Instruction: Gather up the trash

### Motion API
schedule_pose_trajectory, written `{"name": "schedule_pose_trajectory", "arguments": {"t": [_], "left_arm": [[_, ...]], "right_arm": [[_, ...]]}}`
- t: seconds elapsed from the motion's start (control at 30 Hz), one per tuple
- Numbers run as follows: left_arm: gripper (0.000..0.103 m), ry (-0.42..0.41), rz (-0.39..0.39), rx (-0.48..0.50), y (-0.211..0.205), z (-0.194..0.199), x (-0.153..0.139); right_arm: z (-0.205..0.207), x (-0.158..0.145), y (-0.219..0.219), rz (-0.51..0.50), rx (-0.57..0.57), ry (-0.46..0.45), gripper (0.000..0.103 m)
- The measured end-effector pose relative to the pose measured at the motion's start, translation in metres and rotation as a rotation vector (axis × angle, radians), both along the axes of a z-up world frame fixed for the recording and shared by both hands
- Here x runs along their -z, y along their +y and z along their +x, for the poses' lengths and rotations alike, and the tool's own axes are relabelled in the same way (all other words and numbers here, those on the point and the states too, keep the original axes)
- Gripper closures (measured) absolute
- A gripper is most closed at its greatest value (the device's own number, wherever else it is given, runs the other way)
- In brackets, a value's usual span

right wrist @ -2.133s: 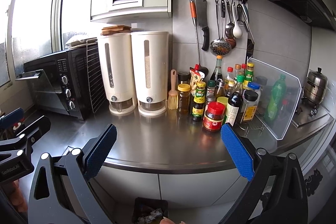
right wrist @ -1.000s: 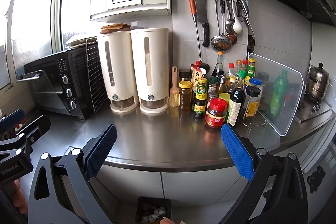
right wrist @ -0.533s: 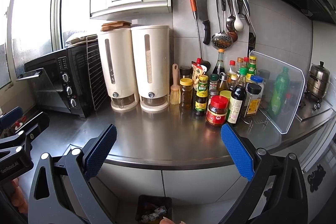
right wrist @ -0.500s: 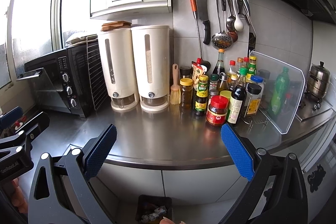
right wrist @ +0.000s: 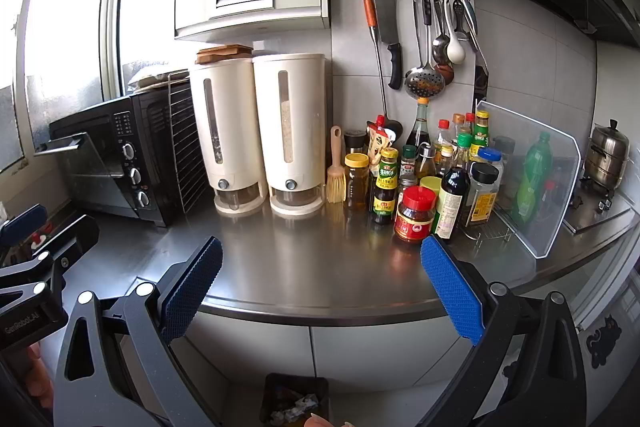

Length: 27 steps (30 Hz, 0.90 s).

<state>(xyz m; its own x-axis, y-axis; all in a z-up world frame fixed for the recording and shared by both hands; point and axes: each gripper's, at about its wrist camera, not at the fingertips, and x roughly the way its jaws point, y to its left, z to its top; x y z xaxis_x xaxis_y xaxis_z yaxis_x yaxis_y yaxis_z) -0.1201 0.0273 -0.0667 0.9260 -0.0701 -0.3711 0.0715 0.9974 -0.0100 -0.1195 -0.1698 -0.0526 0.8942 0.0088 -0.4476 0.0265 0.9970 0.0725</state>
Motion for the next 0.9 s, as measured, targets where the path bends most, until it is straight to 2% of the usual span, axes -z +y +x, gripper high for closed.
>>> {"name": "schedule_pose_trajectory", "arguments": {"t": [0.9], "left_arm": [[0.008, 0.013, -0.009, -0.005, 0.0038, 0.0070, 0.0019]], "right_arm": [[0.0028, -0.0004, -0.0048, 0.003, 0.007, 0.003, 0.003]]}}
